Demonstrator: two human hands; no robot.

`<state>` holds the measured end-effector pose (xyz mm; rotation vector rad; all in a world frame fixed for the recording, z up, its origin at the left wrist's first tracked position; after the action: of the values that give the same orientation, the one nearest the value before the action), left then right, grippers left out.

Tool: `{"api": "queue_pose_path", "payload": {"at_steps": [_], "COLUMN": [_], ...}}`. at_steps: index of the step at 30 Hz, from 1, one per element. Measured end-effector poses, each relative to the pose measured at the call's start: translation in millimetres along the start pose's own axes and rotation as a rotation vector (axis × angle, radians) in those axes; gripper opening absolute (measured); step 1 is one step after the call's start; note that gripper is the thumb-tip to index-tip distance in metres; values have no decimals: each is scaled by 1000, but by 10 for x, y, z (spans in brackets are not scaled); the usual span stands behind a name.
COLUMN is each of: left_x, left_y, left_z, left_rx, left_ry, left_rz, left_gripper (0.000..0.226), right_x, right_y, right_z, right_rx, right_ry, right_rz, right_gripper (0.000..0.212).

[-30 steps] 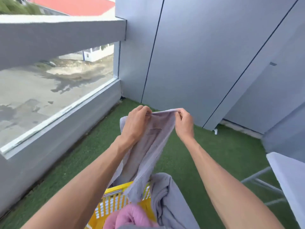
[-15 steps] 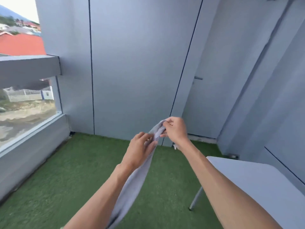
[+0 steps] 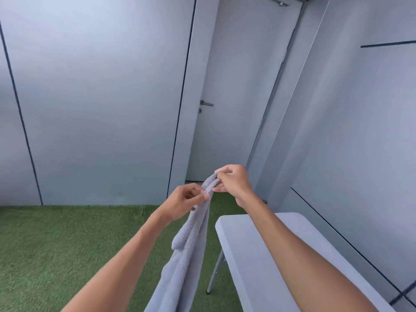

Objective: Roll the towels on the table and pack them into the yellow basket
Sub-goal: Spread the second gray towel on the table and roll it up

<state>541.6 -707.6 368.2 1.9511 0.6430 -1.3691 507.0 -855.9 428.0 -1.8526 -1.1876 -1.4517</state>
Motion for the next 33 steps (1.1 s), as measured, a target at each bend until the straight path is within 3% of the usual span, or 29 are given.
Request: {"api": "queue_pose_path", "payload": {"at_steps": [3, 7, 10, 13, 19, 24, 29, 33], "left_x": [59, 69, 35, 20, 334, 944, 1374, 1535], "left_y": [440, 1136, 1670, 2161, 2840, 3208, 3654, 4126], "left_z": [4, -313, -577, -729, -913, -974, -1370, -1595], "left_rx": [72, 39, 61, 101, 115, 237, 133, 85], "left_ry": [-13, 86, 100, 99, 116, 199, 347, 603], "left_rz": [7, 110, 126, 134, 46, -127, -189, -200], "left_gripper": [26, 40, 31, 22, 30, 28, 36, 38], "right_x": [-51, -87, -141, -143, -97, -288, -565, -849], "right_y": [391, 1027, 1527, 2011, 2843, 3377, 4100, 4747], "right_z": [-29, 56, 141, 188, 98, 115, -457, -1047], "right_rx": [50, 221, 417, 508, 313, 290, 139, 7], "right_ry": [-26, -100, -206, -271, -527, -383, -384, -390], "right_rz": [-11, 10, 5, -71, -377, -378, -371, -332], "right_gripper": [16, 24, 20, 15, 20, 21, 20, 18]}}
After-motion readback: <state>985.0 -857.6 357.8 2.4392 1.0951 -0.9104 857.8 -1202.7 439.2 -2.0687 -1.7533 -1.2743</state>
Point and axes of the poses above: each hand's wrist, its own y-axis towards the middle knuckle, its own z-axis out of the palm, x = y × z, the point moved 8 cm from there along y, towards the middle knuckle, and after that the axes turned 1 degree about z, right-handed, at the moved point
